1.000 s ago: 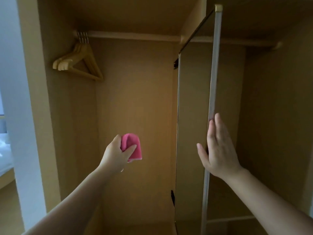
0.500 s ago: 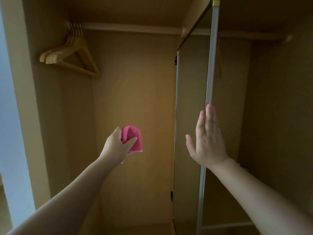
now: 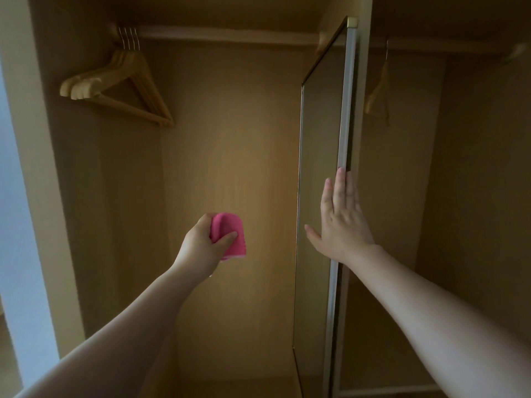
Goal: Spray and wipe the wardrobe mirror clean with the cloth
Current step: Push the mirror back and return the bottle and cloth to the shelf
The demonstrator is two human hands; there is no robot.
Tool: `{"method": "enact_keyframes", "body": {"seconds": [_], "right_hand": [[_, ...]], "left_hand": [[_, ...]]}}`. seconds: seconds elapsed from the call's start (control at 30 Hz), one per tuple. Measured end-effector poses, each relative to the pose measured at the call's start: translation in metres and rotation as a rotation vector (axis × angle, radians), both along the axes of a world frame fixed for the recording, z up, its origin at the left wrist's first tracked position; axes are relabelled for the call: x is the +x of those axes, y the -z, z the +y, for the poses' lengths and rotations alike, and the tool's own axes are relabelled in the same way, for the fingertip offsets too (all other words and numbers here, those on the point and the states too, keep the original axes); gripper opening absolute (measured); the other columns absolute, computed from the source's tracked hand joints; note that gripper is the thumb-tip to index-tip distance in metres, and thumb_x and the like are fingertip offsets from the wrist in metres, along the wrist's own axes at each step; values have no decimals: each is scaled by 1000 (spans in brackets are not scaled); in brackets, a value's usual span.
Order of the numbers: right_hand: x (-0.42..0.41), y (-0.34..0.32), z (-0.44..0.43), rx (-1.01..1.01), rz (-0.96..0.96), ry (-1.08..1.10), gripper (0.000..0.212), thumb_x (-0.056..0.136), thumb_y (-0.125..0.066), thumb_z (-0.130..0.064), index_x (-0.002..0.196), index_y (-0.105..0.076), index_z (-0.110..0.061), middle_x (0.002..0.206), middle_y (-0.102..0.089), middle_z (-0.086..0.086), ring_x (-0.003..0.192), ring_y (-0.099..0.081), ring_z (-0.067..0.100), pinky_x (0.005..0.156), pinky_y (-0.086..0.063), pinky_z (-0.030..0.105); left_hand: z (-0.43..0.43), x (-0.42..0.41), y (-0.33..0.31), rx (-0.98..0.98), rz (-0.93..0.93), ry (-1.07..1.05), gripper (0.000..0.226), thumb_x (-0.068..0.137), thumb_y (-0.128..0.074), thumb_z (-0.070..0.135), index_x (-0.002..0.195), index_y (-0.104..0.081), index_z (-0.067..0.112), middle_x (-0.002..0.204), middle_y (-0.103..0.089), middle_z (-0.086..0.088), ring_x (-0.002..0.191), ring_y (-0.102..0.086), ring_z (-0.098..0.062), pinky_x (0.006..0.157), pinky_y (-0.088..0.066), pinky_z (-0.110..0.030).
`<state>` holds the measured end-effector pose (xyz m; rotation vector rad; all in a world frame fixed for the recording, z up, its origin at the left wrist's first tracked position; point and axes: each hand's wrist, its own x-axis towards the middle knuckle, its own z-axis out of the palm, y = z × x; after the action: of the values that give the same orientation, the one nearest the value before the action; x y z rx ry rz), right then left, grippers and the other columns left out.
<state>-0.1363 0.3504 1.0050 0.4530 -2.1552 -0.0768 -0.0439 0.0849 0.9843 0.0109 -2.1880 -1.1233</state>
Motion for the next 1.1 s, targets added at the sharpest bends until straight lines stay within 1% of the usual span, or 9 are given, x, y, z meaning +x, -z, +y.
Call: {"method": "enact_keyframes", "body": {"seconds": [0.13,0.33,0.53,0.63,0.73,0.83,0.9,0.97,1.1], "right_hand": [[-12,-3,-4,6,-90,7,109,88,-38,-66,143,27,1,143,47,26,139,32,41,115,13,48],[-19,-6,-11,-10,-133,17,111,86,-44,-66,149,17,2,147,41,28,142,26,42,114,14,47],[-17,-8,-6,19,-164,22,106,88,-41,-66,149,22,-7,145,44,25,142,29,40,115,14,49],[-3,-9,5,41,-153,-24,97,91,-41,-59,152,17,-12,154,33,21,146,21,36,118,8,49],[22,-6,21,16,-166,-120,82,94,-48,-47,154,0,-17,162,8,16,149,4,33,117,-1,44],[50,6,41,-66,-212,-192,69,94,-53,-38,152,-21,-18,160,-17,12,147,-18,30,114,-15,39],[66,17,59,-90,-230,-214,63,94,-55,-33,149,-28,-18,155,-29,9,143,-27,26,114,-25,39],[78,27,80,-112,-234,-225,59,94,-55,-30,147,-33,-16,151,-35,7,139,-33,24,112,-33,39],[84,42,129,-194,-247,-236,54,96,-54,-28,146,-37,-15,148,-39,6,136,-39,23,110,-38,40]], "left_hand": [[4,-3,1,4,-7,10,23,86,-65,29,104,-51,31,84,-61,1,42,-55,-14,33,-42,-24],[8,-3,7,22,-18,7,20,87,-65,28,101,-51,31,83,-62,0,44,-56,-14,34,-43,-25],[18,4,10,51,-32,33,20,87,-65,27,101,-52,31,84,-61,-1,45,-56,-12,35,-42,-24],[22,11,10,39,-28,51,20,87,-66,27,100,-52,30,85,-62,-1,46,-55,-10,35,-41,-21],[30,19,10,48,-27,81,23,86,-66,28,104,-52,28,86,-61,1,44,-57,-10,34,-43,-24],[48,23,16,36,-46,137,31,86,-66,30,113,-52,28,89,-61,4,50,-59,-12,36,-45,-24],[68,24,23,25,-58,192,33,85,-67,30,113,-50,30,90,-61,5,48,-58,-11,36,-43,-19],[91,25,31,14,-68,248,34,84,-69,29,113,-50,31,91,-61,5,50,-58,-11,37,-42,-15],[143,26,47,13,-88,334,31,81,-72,29,104,-51,31,92,-60,5,61,-59,-13,40,-42,-13]]}}
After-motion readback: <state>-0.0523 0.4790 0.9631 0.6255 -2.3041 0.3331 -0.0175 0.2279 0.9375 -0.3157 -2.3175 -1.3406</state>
